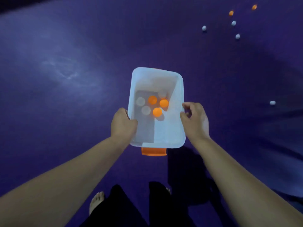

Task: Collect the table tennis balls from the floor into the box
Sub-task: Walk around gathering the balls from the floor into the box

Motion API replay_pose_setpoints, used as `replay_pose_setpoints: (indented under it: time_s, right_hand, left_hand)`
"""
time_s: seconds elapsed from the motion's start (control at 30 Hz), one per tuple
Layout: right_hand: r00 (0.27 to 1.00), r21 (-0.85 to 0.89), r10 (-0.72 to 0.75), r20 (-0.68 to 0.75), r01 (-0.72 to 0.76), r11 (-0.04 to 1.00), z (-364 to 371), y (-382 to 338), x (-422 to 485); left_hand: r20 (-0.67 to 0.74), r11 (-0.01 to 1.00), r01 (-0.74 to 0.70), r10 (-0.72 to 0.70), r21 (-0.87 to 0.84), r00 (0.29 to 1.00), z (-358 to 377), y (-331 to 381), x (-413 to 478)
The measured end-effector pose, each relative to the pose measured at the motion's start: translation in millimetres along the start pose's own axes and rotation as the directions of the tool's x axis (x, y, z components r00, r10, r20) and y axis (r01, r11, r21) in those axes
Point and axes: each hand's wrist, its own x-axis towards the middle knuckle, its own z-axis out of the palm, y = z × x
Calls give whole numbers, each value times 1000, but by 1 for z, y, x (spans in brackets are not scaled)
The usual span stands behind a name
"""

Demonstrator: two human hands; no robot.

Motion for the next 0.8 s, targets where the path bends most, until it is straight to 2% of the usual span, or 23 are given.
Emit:
replay_pose_setpoints:
  time_s: [0.23,0.37,0.5,0.63,0.73,0.8]
  right_hand:
    - [966,-5,-115,231,120,993,-106,-121,-65]
    - [916,20,-247,317,254,967,-148,-176,-97]
    - [842,44,-335,424,350,936,-155,-226,-126]
    - [726,50,-397,562,449,892,-134,-281,-163]
    - [581,77,-525,622,622,779,-104,-326,-201]
    - [502,74,-553,666,693,718,-80,-358,-232]
  left_hand:
    - [-110,984,145,-156,-102,982,-120,78,-118]
    - [-214,940,217,-276,-262,937,-167,90,-178]
    - [-324,905,245,-361,-347,874,-209,78,-226]
    - [-363,840,231,-438,-490,823,-255,40,-268]
    - [-409,830,222,-463,-512,786,-296,-3,-295]
    - [-453,830,220,-479,-513,752,-327,-36,-312]
